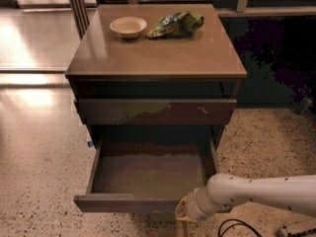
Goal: Close middle drawer
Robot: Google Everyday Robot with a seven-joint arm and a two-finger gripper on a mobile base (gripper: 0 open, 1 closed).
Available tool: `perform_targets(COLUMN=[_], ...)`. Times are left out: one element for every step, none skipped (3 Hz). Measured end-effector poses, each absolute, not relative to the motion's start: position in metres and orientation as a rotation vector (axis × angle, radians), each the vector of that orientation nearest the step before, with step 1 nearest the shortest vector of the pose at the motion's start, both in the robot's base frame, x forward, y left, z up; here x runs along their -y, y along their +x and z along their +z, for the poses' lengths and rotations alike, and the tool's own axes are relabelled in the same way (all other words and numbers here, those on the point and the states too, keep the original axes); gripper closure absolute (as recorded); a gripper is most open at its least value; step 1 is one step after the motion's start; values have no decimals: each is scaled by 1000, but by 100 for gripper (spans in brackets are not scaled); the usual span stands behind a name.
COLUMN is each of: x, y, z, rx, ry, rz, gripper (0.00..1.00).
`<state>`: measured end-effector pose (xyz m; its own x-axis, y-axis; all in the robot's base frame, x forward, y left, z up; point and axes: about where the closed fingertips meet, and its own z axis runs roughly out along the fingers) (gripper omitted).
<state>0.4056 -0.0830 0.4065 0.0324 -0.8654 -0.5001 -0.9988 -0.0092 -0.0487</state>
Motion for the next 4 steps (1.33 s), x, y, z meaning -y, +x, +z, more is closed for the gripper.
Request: perform_targets(x=[85, 84, 82, 73], y=[413, 436, 439, 451], z=[400, 404, 402, 400], rx=[-1903, -1895, -1891, -1870], ry=[-1936, -1930, -1934, -1936], rz=[449, 366, 364, 352], gripper=[100, 100, 100, 100])
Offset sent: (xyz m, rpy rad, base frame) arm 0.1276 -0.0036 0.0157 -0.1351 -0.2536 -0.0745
